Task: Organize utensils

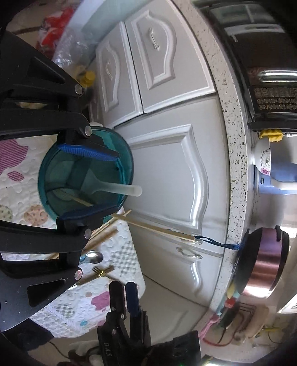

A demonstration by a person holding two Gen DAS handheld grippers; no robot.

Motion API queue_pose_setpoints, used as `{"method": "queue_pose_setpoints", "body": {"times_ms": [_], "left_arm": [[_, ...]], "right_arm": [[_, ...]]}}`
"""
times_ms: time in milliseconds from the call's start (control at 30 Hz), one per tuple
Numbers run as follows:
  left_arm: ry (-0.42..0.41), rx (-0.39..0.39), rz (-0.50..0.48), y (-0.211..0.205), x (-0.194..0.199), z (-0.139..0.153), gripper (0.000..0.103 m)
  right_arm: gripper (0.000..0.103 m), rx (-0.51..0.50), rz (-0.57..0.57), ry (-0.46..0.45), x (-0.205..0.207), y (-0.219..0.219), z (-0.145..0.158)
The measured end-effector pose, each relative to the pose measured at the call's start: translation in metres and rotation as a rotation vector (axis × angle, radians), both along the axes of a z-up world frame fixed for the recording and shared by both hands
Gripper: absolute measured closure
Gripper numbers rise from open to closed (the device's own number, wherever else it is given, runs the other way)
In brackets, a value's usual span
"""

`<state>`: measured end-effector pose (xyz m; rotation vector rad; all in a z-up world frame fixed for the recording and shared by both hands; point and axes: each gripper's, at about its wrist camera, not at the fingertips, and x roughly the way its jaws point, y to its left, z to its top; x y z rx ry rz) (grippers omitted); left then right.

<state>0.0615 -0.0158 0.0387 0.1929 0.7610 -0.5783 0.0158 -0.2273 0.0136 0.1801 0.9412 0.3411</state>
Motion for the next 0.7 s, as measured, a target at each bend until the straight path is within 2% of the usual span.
{"method": "queue_pose_setpoints", "body": {"times_ms": [133, 433, 700], "left_arm": [[-0.001, 0.020, 0.050, -0.005, -0.010, 0.002, 0.065], [-0.031, 0.067, 0.078, -0.024, -0.036, 0.005, 0.065], [0.023, 0.033, 0.070, -0.040, -0.055, -0.002, 0.065]], "right_arm": [[0.061, -0.025, -0.008, 0.000, -0.007, 0.000, -0.001], [0.061, -0.063, -0.027, 0.007, -0.023, -0.012, -0.004], [0.061, -0.063, -0.055, 0.034, -0.027, -0.033, -0.015]]}}
